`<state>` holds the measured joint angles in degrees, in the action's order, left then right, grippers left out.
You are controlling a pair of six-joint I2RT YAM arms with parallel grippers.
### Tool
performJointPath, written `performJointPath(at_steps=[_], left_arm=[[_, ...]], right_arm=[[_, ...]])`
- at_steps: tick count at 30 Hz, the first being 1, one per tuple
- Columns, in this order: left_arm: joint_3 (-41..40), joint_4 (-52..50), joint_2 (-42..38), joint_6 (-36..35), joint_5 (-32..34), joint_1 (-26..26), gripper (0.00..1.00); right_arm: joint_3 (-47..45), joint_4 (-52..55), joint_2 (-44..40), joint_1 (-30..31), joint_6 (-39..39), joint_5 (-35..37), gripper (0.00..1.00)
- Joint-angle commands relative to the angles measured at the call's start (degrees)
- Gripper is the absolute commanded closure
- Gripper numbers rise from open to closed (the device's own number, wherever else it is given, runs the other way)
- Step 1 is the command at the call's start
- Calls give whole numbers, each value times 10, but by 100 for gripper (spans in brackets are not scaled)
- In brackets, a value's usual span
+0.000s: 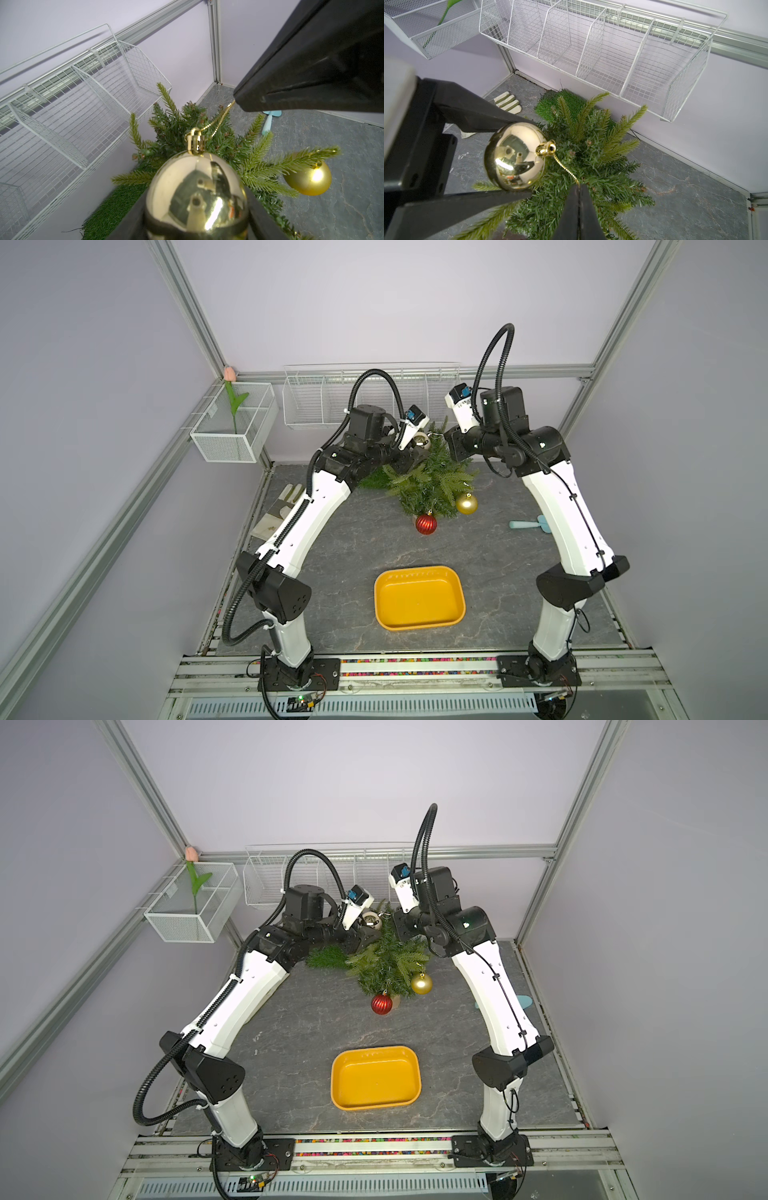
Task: Decorate the small christmas tree with ornaments
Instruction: Hang an ornament on the christmas tree.
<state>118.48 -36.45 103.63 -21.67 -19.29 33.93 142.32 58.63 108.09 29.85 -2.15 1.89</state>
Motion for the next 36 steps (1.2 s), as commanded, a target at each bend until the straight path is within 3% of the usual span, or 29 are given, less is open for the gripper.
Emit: performJointPath(at_steps=[1, 22, 36], left_arm=[[21, -6, 13, -7, 3, 4, 100], [32, -41, 21, -10, 7, 4, 100], [45, -34, 25, -7, 7, 4, 100]], right_arm=[[-5, -19, 1, -6, 5, 2, 93], [7, -10, 34, -14, 14, -25, 94], [18, -62, 19, -18, 19, 0, 94]])
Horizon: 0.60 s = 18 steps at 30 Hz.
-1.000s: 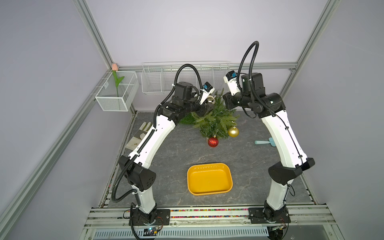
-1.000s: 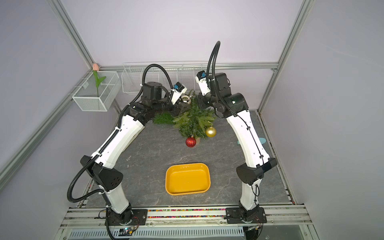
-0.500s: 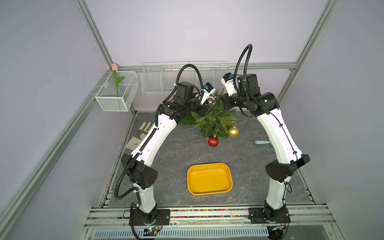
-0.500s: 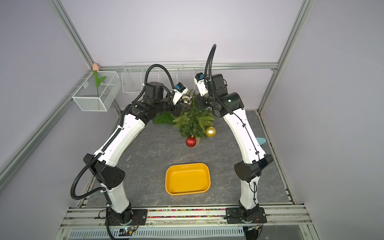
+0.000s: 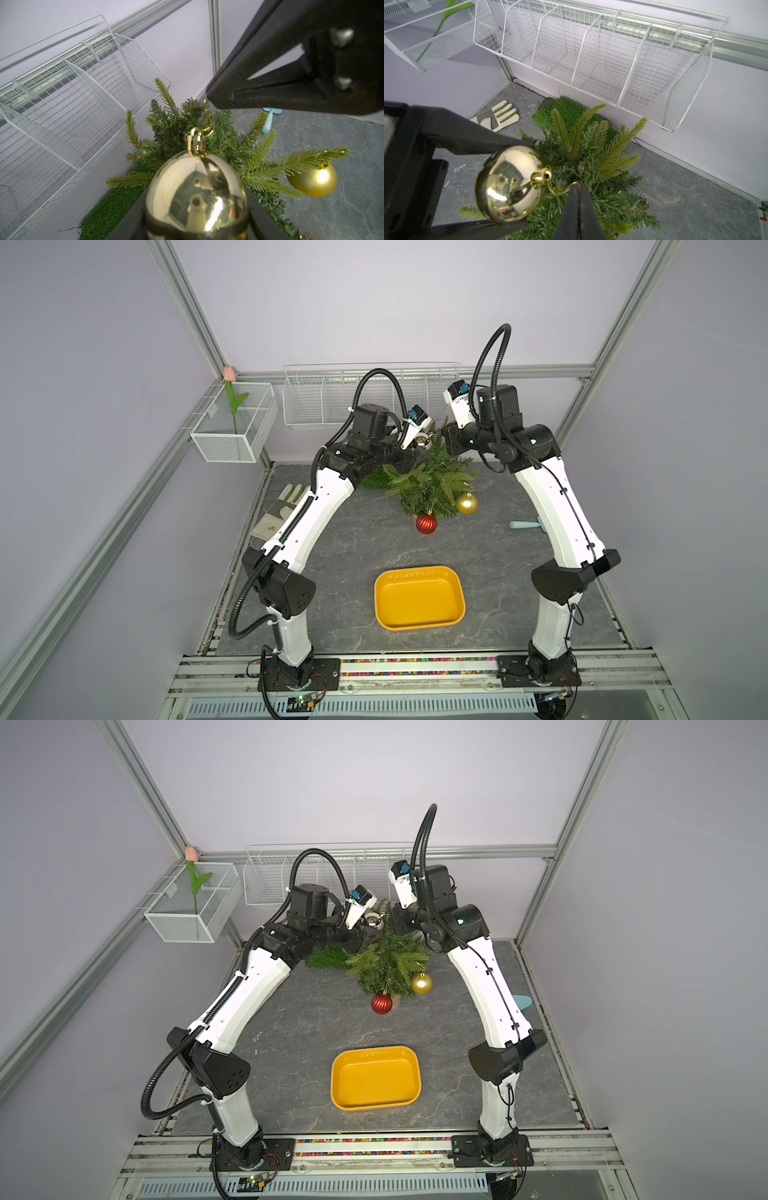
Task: Decorate the small christmas tree with ornaments
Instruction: Hang an ornament on the christmas tree.
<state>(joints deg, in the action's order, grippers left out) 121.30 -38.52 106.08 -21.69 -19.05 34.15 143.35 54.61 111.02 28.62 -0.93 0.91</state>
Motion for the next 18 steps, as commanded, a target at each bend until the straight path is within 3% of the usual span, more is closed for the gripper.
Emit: performJointPath(at_steps=[1, 18], left_arm=[[16, -13, 0, -5, 4, 2, 100], [30, -9, 3, 2, 4, 2, 100]], right_arm=[[8, -22, -9, -5, 7, 9, 93], [9, -28, -2, -8, 18, -39, 93]])
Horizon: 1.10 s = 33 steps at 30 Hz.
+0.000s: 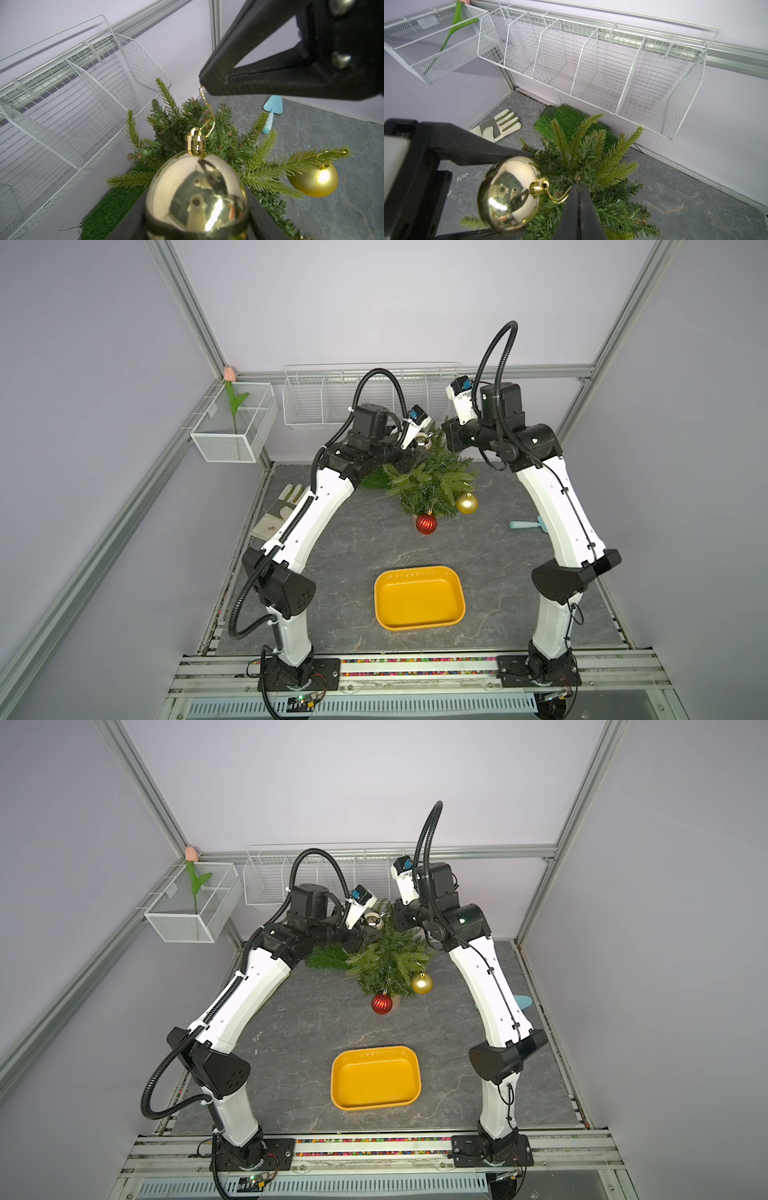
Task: Decorate the small christmas tree with ornaments
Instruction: Hang an ornament on the christmas tree.
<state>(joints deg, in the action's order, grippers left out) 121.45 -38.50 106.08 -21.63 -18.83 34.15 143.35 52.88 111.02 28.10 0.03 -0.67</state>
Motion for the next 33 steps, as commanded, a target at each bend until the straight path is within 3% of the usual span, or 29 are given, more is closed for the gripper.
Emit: performJointPath(at_steps=[1, 33], left_arm=[[29, -8, 3, 1, 1, 2, 100], [47, -82, 29, 16, -4, 4, 100]], right_arm=[[9, -12, -2, -3, 9, -27, 93], [-11, 34, 0, -4, 5, -22, 93]])
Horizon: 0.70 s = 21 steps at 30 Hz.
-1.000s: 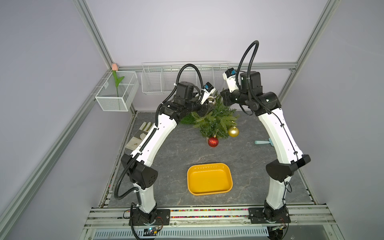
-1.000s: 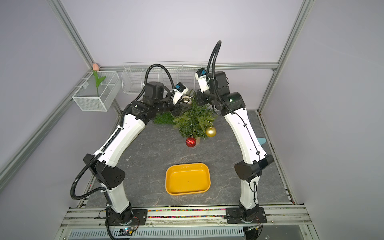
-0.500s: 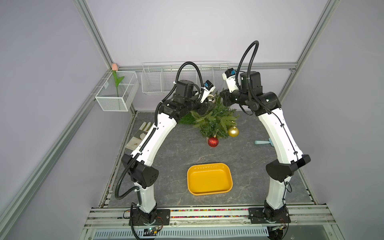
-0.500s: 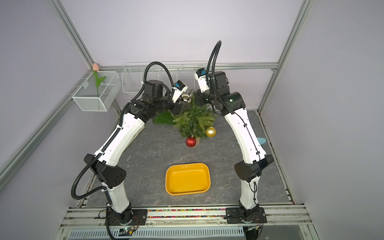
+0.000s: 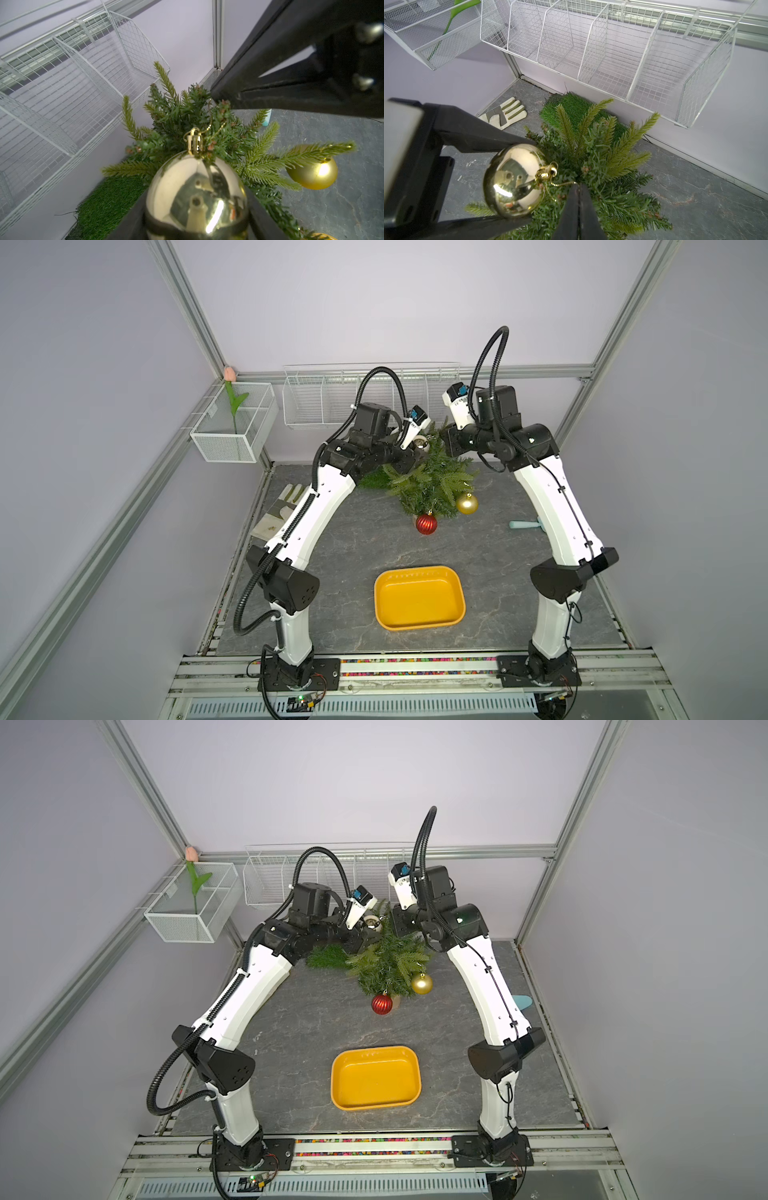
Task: Decorate the small christmas tree with ornaments
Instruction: Hang an ornament on the christmas tree.
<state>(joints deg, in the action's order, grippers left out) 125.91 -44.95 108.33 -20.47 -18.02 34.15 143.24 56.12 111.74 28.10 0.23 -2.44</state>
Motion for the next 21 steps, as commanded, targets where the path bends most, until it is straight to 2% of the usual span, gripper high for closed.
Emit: performJointPath(at_steps=[1, 4, 9, 11, 21], left_arm=[[1, -17, 5, 6, -14, 4, 100], [-7, -19, 2, 5, -15, 5, 100], [-31, -5, -17, 7, -13, 6, 100], [-35, -4, -21, 8, -11, 6, 100], [-62, 4, -41, 11, -4, 6, 100]], right_arm=[[-13, -1, -9, -4, 4, -5, 93], [-15, -1, -15, -4, 3, -4, 93], [-39, -17, -40, -5, 6, 9, 60], [-56, -38, -56, -5, 8, 14, 53], [-119, -78, -114, -11, 14, 46, 47]])
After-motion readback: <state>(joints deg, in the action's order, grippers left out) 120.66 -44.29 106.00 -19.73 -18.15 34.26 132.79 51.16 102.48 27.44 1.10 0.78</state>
